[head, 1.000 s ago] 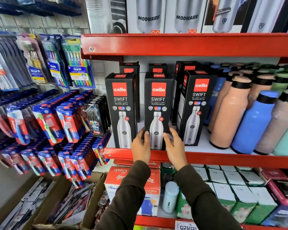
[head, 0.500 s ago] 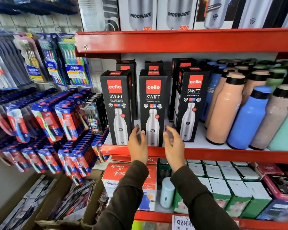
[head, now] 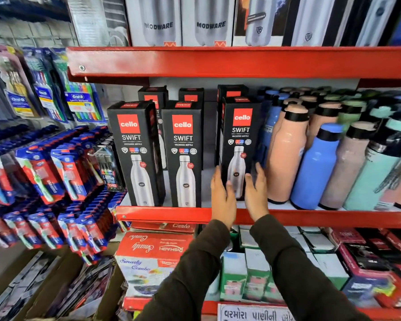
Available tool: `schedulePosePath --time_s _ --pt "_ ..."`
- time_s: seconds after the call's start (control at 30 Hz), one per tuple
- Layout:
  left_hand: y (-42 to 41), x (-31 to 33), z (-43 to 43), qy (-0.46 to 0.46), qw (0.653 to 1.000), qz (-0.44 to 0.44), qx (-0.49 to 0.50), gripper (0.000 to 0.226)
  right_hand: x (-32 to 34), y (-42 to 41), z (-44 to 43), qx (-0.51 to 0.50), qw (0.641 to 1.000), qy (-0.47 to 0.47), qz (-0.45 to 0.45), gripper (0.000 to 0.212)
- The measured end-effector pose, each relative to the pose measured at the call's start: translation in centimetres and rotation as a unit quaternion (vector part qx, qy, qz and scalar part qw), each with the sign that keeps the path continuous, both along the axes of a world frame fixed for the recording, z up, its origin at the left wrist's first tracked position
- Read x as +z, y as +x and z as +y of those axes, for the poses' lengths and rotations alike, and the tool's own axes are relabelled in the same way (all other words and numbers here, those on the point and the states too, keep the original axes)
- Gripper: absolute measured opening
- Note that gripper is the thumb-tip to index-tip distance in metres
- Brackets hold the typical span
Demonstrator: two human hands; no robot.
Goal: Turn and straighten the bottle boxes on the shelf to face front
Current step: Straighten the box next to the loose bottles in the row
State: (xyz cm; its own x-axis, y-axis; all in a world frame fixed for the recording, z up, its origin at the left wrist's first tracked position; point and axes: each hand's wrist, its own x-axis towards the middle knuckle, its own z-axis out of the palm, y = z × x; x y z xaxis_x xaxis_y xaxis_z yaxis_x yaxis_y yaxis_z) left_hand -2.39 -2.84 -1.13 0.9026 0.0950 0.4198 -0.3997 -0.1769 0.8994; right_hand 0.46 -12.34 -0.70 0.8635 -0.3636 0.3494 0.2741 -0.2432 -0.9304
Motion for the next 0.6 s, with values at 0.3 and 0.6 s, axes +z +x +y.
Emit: schedulePosePath --time_s 0.3,0.6 --pt "3.7 0.5 -0.7 -0.035 0.988 0.139 0.061 0.045 -0.9 1.2 -2.3 0.048 0.997 -0.039 0.047 0.049" --pt "2.1 0.0 0.2 -0.021 0.989 0.101 0.108 0.038 -1.6 0.3 -3.1 0.068 0.997 -0.034 0.010 0.043"
